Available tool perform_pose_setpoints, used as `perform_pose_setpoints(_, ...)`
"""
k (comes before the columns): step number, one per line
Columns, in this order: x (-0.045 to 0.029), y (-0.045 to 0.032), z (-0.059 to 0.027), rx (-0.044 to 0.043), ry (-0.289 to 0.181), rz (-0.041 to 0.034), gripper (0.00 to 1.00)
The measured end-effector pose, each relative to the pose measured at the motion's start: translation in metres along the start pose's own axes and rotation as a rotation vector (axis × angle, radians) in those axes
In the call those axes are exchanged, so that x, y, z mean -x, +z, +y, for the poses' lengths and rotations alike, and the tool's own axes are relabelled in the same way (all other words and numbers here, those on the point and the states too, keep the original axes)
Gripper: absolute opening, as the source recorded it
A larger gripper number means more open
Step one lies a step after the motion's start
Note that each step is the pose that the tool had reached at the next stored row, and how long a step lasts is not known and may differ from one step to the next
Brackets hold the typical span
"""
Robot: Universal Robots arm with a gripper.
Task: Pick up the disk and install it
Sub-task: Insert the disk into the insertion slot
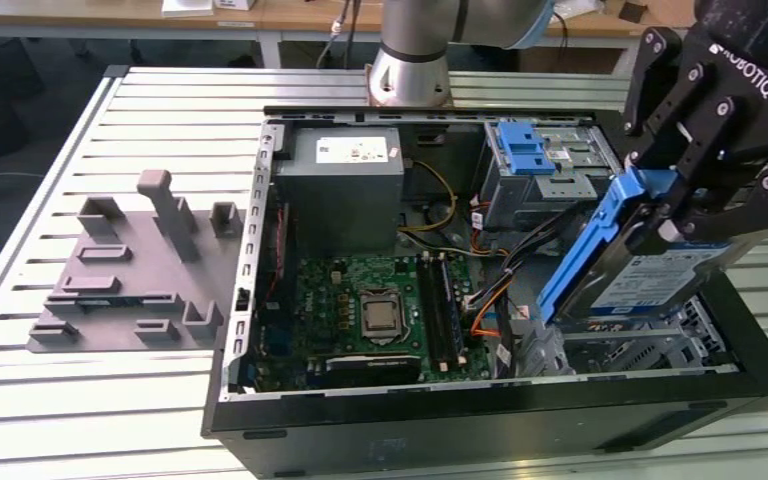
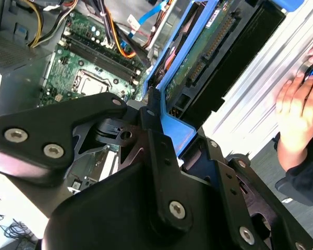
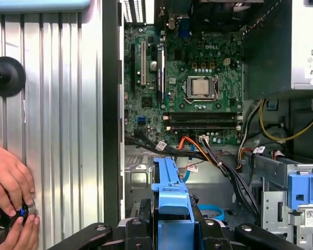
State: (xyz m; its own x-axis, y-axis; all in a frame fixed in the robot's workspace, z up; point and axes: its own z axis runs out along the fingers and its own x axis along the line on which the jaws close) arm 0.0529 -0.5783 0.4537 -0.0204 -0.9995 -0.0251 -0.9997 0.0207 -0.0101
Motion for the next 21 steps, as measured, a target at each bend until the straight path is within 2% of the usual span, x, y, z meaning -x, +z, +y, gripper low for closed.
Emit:
perform_pose_setpoints(9,0.0011,0.0055,-0.0146,0.0008,-0.002,0.0000,0.36)
perform_pose_setpoints(21,0.0061,0.0125,-0.0200,0.0008,-0.002,-0.0011,0.36)
